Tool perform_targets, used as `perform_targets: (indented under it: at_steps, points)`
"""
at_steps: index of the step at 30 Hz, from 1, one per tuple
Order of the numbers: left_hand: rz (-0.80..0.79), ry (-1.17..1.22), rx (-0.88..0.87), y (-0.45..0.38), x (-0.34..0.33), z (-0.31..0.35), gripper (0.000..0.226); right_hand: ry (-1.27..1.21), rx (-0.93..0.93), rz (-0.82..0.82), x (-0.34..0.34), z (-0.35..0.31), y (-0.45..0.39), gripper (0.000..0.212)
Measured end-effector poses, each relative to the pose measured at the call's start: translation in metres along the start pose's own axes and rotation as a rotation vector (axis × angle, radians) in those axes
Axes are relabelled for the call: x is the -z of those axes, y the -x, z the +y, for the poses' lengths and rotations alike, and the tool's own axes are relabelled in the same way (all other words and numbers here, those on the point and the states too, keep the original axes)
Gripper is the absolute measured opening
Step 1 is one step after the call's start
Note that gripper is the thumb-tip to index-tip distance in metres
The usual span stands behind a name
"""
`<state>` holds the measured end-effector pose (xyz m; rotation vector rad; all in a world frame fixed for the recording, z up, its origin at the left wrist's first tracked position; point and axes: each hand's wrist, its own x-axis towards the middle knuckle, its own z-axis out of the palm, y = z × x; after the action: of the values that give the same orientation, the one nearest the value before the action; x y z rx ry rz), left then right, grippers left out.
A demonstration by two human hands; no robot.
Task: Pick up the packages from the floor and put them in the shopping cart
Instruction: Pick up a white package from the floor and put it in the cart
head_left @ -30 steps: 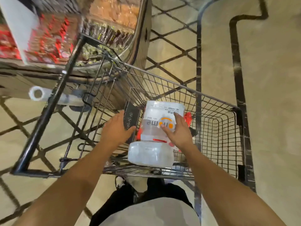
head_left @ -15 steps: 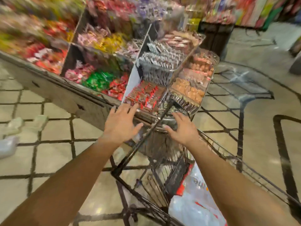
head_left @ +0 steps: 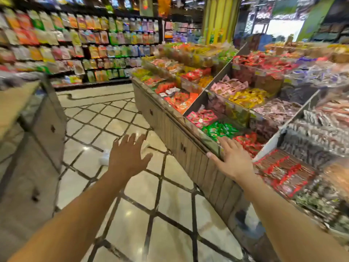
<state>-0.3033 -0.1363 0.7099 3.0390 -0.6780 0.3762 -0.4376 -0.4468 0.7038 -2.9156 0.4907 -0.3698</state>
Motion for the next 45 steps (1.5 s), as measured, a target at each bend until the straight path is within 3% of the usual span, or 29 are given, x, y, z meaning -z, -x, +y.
perform_targets:
  at_steps: [2, 6, 11, 15, 28, 36, 45]
  points:
    - [0.011, -0.061, 0.071, -0.006, -0.005, -0.042, 0.083, -0.009, 0.093, 0.018, -0.018, -0.045, -0.026, 0.101]
    - [-0.033, -0.081, 0.211, -0.023, -0.023, -0.112, 0.080, -0.003, 0.238, -0.033, -0.055, -0.121, -0.087, 0.086]
    - [-0.060, -0.125, 0.322, -0.068, -0.052, -0.176, 0.068, -0.054, 0.326, -0.053, -0.101, -0.189, -0.188, 0.083]
    - [-0.144, -0.174, 0.371, -0.129, -0.068, -0.209, 0.068, -0.049, 0.396, -0.143, -0.136, -0.227, -0.269, 0.083]
    - [-0.193, -0.139, 0.430, -0.310, -0.132, -0.306, 0.070, 0.017, 0.464, -0.248, -0.229, -0.301, -0.495, 0.082]
    - [-0.042, 0.042, 0.442, -0.448, -0.181, -0.405, 0.071, 0.010, 0.529, -0.232, -0.295, -0.403, -0.636, 0.079]
    - [0.094, 0.106, 0.436, -0.581, -0.195, -0.528, 0.063, -0.284, 0.563, -0.051, -0.325, -0.545, -0.763, 0.073]
